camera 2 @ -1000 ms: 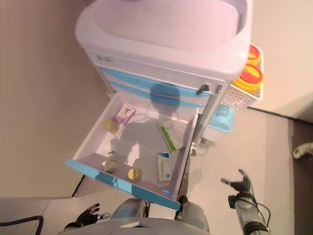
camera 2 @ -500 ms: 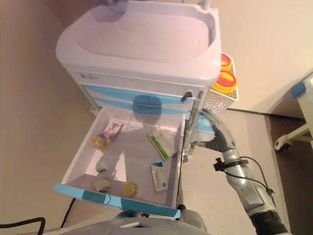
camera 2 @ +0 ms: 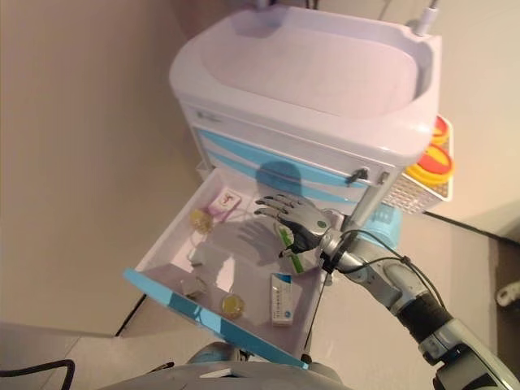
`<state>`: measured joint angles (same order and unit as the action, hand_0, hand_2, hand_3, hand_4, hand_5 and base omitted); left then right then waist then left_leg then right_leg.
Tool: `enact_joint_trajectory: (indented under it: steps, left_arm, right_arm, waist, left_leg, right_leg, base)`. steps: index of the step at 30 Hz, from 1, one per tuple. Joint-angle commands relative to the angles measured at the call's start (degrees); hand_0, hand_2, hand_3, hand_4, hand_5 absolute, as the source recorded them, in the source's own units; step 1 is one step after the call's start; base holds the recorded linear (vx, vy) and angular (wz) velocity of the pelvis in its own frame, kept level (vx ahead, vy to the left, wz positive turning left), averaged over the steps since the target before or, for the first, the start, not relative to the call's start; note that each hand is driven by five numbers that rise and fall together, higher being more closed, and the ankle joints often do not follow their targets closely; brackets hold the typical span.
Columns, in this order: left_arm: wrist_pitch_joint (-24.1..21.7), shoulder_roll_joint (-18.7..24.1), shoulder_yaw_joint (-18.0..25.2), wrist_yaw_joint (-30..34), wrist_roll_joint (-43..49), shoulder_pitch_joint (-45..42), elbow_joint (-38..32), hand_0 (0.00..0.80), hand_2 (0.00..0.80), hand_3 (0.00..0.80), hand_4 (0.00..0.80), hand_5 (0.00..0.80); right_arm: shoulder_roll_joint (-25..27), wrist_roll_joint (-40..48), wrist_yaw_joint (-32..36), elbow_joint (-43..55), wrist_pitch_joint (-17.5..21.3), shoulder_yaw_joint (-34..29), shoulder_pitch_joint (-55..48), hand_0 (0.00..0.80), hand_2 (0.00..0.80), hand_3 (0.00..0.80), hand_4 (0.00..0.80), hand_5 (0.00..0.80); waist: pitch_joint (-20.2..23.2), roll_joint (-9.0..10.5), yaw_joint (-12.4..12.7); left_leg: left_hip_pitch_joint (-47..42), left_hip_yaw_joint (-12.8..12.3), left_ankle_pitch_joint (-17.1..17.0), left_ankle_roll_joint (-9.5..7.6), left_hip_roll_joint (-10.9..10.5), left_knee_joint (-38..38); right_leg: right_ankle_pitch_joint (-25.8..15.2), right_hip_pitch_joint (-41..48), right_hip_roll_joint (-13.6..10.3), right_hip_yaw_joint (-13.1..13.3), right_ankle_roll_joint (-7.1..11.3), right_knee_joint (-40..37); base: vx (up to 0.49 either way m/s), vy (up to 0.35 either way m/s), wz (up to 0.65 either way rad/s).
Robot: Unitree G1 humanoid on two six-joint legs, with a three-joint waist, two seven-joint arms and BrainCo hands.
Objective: Open the drawer and pick up the medicine
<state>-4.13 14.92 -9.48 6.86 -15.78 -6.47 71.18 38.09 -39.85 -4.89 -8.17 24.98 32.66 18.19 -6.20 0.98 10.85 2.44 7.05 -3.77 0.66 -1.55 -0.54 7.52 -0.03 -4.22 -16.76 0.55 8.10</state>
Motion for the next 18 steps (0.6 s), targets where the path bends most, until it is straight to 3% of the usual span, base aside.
enact_joint_trajectory:
  steps: [1,6,10,18]
  left_arm:
    - [0.7,0.8,-1.4,0.4,-0.2,2.1,0.5,0.0,0.0,0.0,0.0,0.0]
    - [0.7,1.3,-1.1,0.1,0.6,1.3,0.0,0.0,0.0,0.0,0.0,0.0]
    - [0.7,1.9,-0.1,0.6,1.2,1.0,0.0,0.0,0.0,0.0,0.0,0.0]
    - [-0.4,2.2,0.0,1.3,2.9,0.4,-0.3,0.0,0.0,0.0,0.0,0.0]
  right_arm:
    - [-0.7,-3.0,-1.1,-0.5,-1.6,3.3,5.5,0.0,0.0,0.0,0.0,0.0]
    - [-0.5,-7.9,1.0,-7.9,-4.3,7.8,9.4,0.0,0.0,0.0,0.0,0.0]
    - [-0.6,-9.4,0.9,-11.2,-3.9,9.7,11.0,0.0,0.0,0.0,0.0,0.0]
    - [-3.5,-8.5,-0.1,-15.8,-6.3,11.3,12.3,0.0,0.0,0.0,0.0,0.0]
  waist:
    - [-2.3,2.13,3.2]
    - [-2.7,2.27,5.7]
    - [-2.5,2.68,7.0]
    - [-3.1,3.12,8.7]
  left_leg:
    - [-1.4,-0.1,5.9,-2.35,-3.5,-1.0]
    - [-1.3,2.0,4.7,-1.97,-3.5,0.2]
    - [-1.5,2.9,4.1,-1.63,-3.4,1.0]
    - [-1.1,4.2,3.6,-1.45,-3.4,1.2]
  right_leg:
    - [-4.9,0.5,-3.3,1.9,3.5,-2.4]
    - [-4.8,1.4,-3.7,-0.2,3.51,-2.7]
    - [-4.9,2.0,-3.8,-1.5,3.59,-3.3]
    - [-4.9,1.9,-3.8,-2.3,3.58,-3.2]
  base:
    - [-0.018,-0.014,0.39]
    - [-0.001,-0.01,0.26]
    - [0.03,0.0,0.18]
    - [0.017,0.012,0.12]
